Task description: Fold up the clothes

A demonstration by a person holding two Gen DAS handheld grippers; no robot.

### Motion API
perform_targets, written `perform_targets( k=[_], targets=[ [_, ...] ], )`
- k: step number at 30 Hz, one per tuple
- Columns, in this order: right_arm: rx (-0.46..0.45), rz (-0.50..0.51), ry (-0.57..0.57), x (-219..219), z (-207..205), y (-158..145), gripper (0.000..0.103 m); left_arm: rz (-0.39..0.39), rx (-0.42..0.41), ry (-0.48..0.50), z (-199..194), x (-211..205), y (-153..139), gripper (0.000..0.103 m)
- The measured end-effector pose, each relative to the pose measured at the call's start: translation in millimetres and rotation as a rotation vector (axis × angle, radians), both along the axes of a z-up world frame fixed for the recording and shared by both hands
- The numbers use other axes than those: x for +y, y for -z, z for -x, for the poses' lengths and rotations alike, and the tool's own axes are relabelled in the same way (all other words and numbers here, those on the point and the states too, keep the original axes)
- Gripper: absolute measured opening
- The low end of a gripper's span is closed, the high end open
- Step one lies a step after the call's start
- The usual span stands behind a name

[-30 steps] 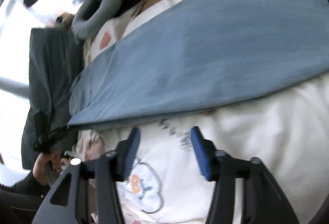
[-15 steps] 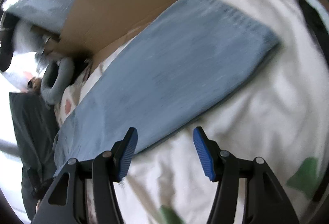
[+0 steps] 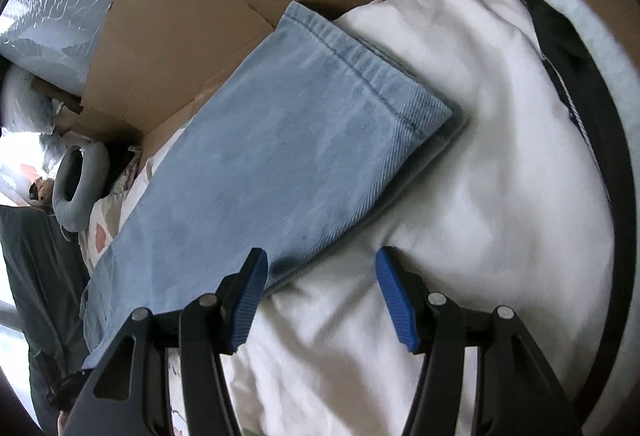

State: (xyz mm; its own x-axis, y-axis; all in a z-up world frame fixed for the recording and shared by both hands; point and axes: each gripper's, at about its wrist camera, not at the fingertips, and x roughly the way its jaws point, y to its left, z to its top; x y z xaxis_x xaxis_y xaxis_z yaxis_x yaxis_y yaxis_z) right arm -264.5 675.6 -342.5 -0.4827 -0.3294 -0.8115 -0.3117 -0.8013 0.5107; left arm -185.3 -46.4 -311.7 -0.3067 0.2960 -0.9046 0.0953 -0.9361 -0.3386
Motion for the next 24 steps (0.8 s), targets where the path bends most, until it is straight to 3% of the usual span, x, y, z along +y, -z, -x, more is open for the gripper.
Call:
perform_targets(
  k=[4,8,14,16,24],
  targets=[
    [0.028,-0.009,0.008,3,8,1,0.054,0.005,-0.005,0.001,1,1,0,0.017],
    [0.042,0.060,0.073,17,14,8,0.054,0.000,-0.007,-0.004,2,1,2,0.017],
    [0.065,0.027,0.076,14,16,7,0.051,-0.016,-0.023,-0.019,1,1,9,0.017],
    [0.054,-0.009,0.077,11,18,2,0.046,-0.014,-0.020,-0.019,2,2,10,0.017],
    [0.112,-0.066,0.035,4,25,-31,0.046,-0.021,-0.024,-0.027,2,0,14,0.017]
  ],
)
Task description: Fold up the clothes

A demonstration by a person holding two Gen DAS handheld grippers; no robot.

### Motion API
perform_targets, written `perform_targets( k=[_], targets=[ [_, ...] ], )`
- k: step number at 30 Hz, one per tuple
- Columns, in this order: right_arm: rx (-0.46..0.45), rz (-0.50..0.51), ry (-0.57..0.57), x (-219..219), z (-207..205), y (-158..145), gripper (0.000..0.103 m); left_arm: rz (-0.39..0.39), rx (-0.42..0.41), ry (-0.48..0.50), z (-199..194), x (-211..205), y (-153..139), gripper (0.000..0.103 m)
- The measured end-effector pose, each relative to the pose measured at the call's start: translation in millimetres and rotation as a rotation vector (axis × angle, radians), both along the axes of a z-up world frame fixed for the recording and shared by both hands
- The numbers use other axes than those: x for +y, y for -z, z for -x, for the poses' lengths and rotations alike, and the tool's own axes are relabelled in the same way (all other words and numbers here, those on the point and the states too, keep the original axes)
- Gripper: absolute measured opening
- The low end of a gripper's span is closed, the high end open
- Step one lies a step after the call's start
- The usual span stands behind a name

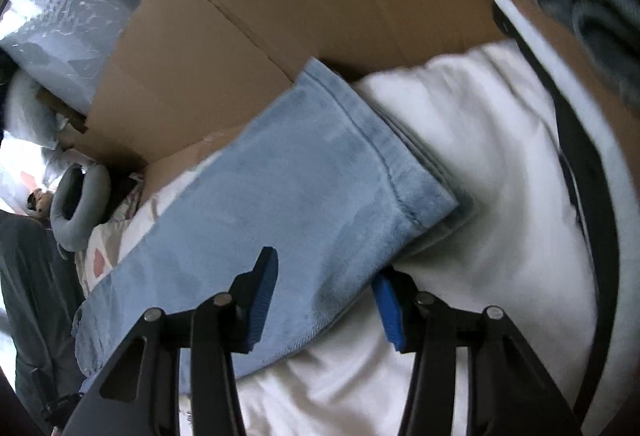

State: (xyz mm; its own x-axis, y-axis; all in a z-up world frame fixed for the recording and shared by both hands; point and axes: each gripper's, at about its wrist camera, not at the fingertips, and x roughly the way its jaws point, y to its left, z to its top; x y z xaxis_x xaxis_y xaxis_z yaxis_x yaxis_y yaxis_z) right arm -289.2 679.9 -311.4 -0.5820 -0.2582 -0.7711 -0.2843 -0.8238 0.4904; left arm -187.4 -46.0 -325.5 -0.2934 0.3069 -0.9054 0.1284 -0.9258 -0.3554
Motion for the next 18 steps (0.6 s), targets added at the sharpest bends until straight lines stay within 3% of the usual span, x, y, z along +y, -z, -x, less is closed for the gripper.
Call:
perform_targets(
  k=[11,18],
  targets=[
    [-0.007,-0.047,0.040,13,22,1,0.046,0.002,-0.002,-0.001,0,2,3,0.017],
    [-0.096,-0.107,0.036,16,40,17,0.042,0.009,-0.002,0.003,1,4,4,0.017]
  ],
)
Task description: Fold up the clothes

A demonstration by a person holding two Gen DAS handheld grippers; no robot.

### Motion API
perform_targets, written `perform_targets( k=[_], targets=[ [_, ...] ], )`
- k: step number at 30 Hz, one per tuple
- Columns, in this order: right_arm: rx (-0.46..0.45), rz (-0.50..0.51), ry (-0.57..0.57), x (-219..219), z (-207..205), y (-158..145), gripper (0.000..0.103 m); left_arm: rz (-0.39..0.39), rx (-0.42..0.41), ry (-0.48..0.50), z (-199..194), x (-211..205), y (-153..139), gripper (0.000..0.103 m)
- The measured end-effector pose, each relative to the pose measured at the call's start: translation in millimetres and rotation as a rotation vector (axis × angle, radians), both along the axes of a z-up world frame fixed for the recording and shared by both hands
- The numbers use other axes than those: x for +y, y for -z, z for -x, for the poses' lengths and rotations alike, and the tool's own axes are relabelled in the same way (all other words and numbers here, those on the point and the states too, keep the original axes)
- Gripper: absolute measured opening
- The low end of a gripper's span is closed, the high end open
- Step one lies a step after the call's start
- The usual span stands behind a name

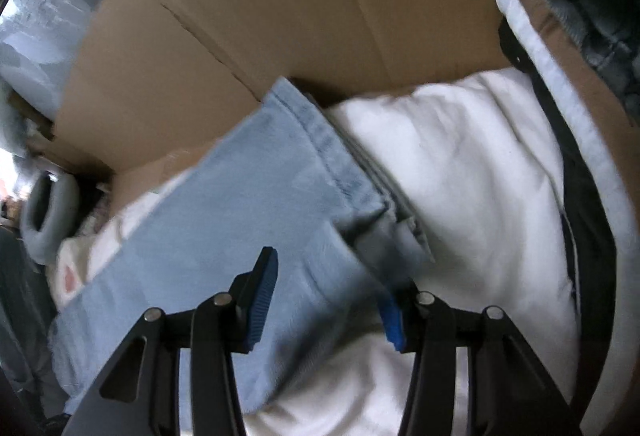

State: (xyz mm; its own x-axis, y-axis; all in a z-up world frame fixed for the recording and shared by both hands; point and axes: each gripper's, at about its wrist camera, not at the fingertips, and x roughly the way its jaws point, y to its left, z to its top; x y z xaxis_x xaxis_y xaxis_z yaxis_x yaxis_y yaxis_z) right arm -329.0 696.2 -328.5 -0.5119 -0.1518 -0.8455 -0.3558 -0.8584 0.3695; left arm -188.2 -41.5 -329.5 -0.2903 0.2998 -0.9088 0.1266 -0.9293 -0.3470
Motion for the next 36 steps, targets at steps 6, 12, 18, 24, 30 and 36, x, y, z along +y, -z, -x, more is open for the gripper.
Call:
perform_targets(
  k=[6,12,18,24,30,36],
  targets=[
    [-0.015,-0.020,-0.010,5,2,-13,0.012,0.051,-0.014,0.063,-3,9,-1,0.017],
    [-0.019,-0.078,-0.072,-4,7,-41,0.007,0.085,-0.001,0.078,-3,10,-14,0.015],
    [-0.015,-0.089,-0.100,-9,8,-79,0.006,0.089,-0.004,0.046,1,1,-37,0.014],
    [-0.037,-0.095,-0.144,-20,-3,-111,0.005,0.063,0.002,-0.001,7,-16,-78,0.014],
    [-0.062,-0.104,-0.174,-26,-32,-136,0.005,0.093,-0.009,0.019,0,-27,-104,0.012],
    [-0.070,-0.094,-0.202,-31,-68,-154,0.005,0.106,-0.026,0.006,-10,-31,-112,0.011]
  ],
)
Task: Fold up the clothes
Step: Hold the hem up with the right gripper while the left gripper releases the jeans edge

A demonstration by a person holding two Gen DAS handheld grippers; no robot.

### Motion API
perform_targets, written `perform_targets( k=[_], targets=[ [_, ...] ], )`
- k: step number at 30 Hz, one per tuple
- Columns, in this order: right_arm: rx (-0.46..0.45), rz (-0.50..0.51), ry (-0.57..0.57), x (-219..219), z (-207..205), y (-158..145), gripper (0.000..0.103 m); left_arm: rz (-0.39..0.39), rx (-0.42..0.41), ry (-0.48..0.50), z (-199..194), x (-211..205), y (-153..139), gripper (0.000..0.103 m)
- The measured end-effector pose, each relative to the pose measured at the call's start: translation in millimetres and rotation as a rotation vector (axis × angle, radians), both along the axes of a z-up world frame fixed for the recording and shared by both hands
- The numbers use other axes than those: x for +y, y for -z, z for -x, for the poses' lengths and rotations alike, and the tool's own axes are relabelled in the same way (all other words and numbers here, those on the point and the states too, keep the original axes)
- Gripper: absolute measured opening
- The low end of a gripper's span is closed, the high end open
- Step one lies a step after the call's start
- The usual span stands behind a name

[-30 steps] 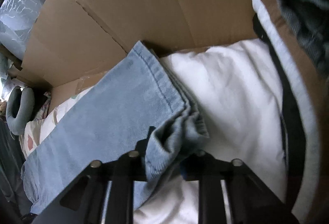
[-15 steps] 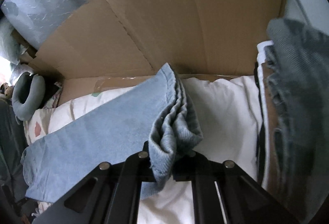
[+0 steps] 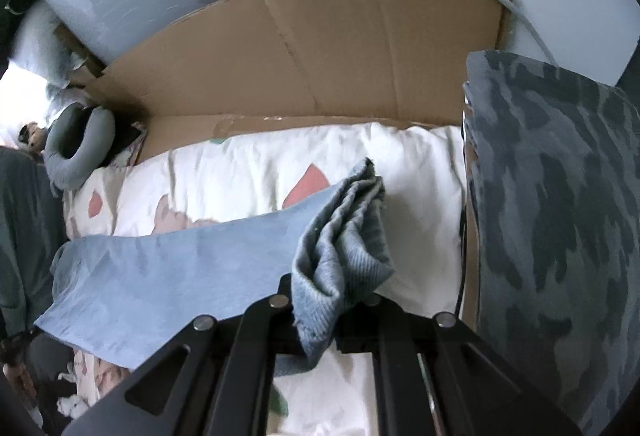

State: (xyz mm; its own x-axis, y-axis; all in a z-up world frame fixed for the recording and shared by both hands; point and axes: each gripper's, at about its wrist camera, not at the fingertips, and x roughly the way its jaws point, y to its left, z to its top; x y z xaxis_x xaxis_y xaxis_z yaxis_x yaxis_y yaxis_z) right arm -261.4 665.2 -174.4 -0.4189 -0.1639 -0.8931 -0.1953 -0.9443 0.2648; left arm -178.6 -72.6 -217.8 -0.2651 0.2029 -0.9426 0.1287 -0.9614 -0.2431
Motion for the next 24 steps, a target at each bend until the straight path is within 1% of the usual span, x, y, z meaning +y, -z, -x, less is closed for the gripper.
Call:
perform_targets(
  k=[7,10,11,13,16,19,20,22,24],
  targets=[
    [0.003,0.051,-0.009,1,-48,-9,0.005,0.030,-0.003,-0.021,-12,-8,-3,0.009],
    [0.003,0.071,0.000,2,-69,-11,0.005,0.017,0.000,-0.035,-20,-9,-3,0.008],
    [0.002,0.066,0.005,2,-77,-12,0.005,0.010,0.002,-0.038,-25,-11,-2,0.001],
    [0.003,0.051,0.013,0,-92,-13,0.005,0.022,0.031,-0.046,-34,-19,-4,0.000],
    [0.000,0.015,0.048,-2,-113,-15,0.005,0.000,0.050,-0.055,-48,-38,0,0.000],
    [-0.028,0.009,0.045,-11,-128,-7,0.005,0.021,0.032,-0.005,-65,-42,20,0.000],
    [-0.034,0.006,0.046,-14,-131,-5,0.005,-0.026,0.021,-0.001,-69,-44,29,0.000],
    [-0.038,0.002,0.055,-17,-135,-1,0.005,-0.085,-0.002,0.023,-78,-43,49,0.000],
    [-0.039,0.002,0.068,-13,-137,0,0.005,-0.083,0.000,0.047,-86,-36,64,0.000]
  ],
)
